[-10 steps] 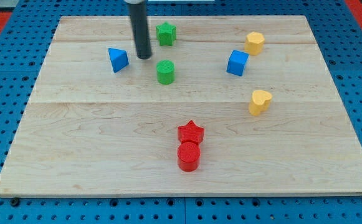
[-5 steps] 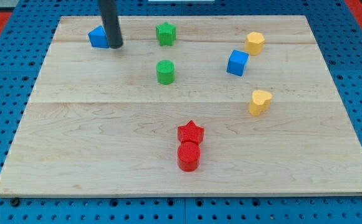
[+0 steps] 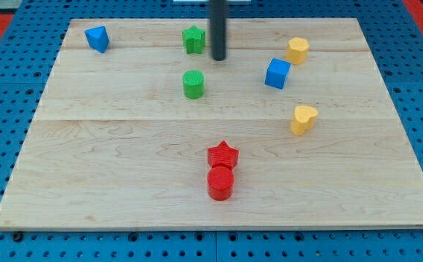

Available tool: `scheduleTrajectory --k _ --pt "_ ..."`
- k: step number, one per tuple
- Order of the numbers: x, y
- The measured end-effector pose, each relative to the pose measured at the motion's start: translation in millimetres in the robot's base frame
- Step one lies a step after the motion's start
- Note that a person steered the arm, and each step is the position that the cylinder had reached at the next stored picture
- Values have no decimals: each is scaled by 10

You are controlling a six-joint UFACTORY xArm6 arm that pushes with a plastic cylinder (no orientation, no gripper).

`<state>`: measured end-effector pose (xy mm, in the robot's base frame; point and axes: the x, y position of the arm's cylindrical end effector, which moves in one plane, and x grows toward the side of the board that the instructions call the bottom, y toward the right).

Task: Push blue cube into blue triangle

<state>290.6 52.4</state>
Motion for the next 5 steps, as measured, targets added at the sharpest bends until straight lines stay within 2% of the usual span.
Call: scheduleTrajectory --k 1,2,3,4,5 --pt "9 756" --pt "607 825" --pt "621 590" --pt "618 -285" --pt "1020 146"
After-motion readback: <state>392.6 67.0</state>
